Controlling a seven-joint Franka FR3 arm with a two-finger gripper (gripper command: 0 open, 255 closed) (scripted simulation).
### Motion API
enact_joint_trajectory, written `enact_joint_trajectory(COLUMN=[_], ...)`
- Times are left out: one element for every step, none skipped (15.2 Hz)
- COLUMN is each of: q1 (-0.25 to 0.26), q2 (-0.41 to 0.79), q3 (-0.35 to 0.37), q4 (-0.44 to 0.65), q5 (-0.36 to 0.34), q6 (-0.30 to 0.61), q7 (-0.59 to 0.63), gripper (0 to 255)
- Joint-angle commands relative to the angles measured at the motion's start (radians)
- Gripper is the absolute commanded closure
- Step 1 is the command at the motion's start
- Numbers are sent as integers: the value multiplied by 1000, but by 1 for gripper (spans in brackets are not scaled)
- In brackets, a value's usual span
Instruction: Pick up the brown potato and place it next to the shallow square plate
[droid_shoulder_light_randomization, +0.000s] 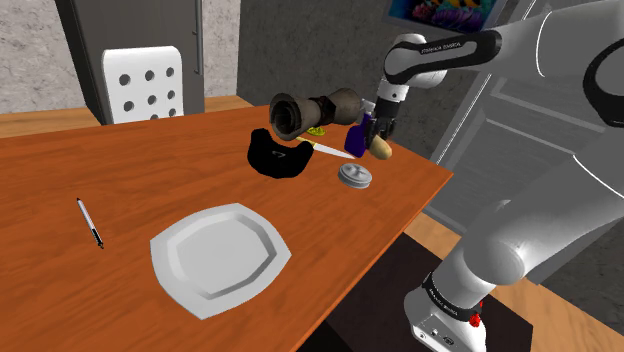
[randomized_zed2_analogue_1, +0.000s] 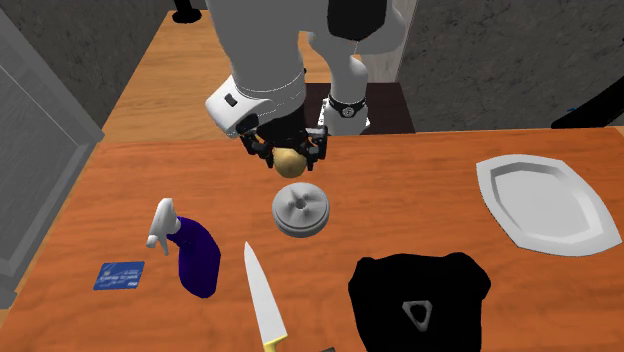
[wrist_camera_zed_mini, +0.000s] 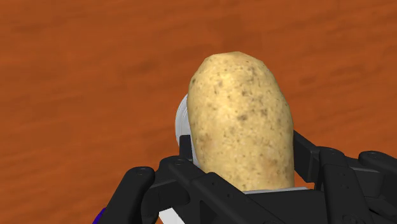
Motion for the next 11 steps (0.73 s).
enact_joint_trajectory(q1=[15, 22, 30, 38, 47, 56, 65, 75, 85, 95, 106], q2=[-57, -78, -98, -118, -136, -153, -170, -185, -199, -212, -224], q3=[34, 51, 68, 86, 103, 121, 139, 157, 176, 194, 212], q4=[-56, -77, -97, -116, -134, -151, -167, -182, -195, -207, -219], q5=[-4, -2, 2, 6, 11, 17, 24, 32, 41, 50, 60], q6=[1, 1, 1, 1, 1, 1, 1, 1, 1, 1, 1], q7=[55, 80, 105, 130, 154, 179, 203, 227, 252, 276, 300], gripper=[255, 255, 255, 255, 255, 255, 255, 255, 255, 255, 255])
